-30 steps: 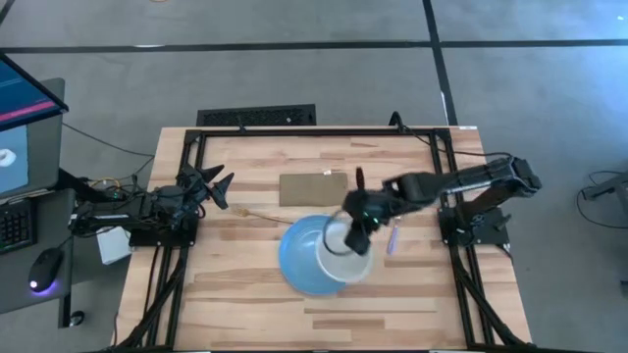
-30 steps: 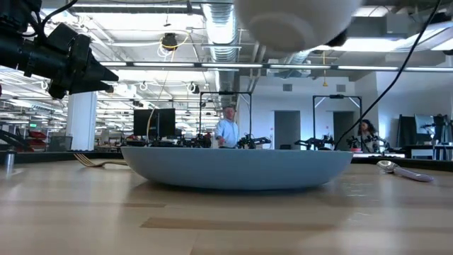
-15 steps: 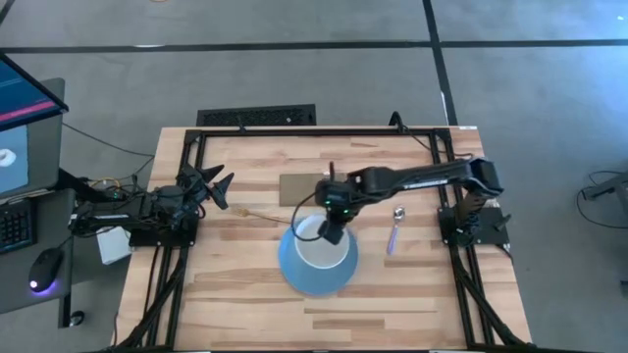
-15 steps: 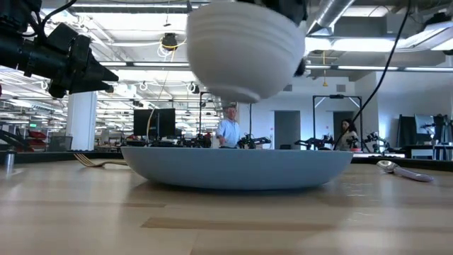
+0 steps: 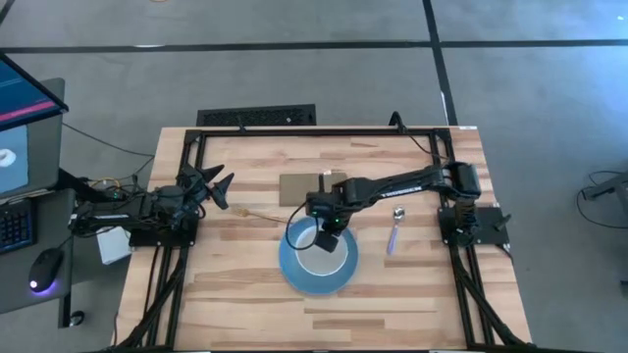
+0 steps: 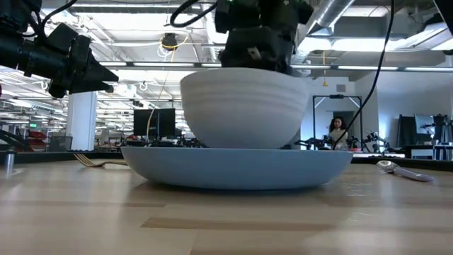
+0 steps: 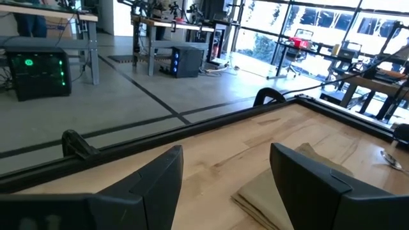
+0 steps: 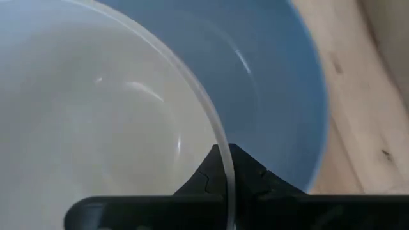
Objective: Set table place
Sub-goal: Put the white bowl on the blue plate
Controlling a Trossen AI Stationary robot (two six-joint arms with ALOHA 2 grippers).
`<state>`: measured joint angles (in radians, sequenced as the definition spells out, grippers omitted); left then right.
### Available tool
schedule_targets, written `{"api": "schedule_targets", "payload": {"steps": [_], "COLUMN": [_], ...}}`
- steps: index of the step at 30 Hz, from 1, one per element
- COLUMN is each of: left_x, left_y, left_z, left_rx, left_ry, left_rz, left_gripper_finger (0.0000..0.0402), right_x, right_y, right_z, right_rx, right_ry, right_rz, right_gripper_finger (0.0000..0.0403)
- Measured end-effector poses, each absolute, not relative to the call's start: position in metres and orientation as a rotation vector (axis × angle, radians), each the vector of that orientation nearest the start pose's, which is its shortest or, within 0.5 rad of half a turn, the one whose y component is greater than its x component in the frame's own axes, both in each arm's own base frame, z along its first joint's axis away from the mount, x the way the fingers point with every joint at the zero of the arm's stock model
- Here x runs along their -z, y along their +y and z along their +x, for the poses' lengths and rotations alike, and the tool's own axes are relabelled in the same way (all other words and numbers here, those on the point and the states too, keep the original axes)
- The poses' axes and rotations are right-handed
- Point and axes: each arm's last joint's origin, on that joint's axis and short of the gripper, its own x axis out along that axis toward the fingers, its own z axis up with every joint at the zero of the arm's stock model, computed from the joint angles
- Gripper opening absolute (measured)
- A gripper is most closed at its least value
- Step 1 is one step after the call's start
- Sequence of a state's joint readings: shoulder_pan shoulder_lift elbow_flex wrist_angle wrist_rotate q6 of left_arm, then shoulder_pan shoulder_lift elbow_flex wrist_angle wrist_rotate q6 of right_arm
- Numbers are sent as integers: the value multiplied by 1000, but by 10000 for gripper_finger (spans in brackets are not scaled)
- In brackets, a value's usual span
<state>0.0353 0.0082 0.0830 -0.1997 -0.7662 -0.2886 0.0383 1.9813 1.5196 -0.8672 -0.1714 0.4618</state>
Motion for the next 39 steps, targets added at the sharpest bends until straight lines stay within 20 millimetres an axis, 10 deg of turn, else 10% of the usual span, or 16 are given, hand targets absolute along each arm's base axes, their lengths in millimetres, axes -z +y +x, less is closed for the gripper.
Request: {"api": "schedule_targets", "payload": {"steps": [32,39], "left_x": [-173,-173], "left_y": [23,23], "left_z": [83,83], "left_rx": [-811,-811], "left_ry": [4,7], "left_rz": [-227,-220], "left_gripper_finger": [224,224], "right_x": [-194,-166], "right_y": [21,24], "right_z": [397,406], "right_rx": [116,104], "right_ry": [1320,1375], "right_rz": [484,499], "right_gripper_finger": [21,22]}}
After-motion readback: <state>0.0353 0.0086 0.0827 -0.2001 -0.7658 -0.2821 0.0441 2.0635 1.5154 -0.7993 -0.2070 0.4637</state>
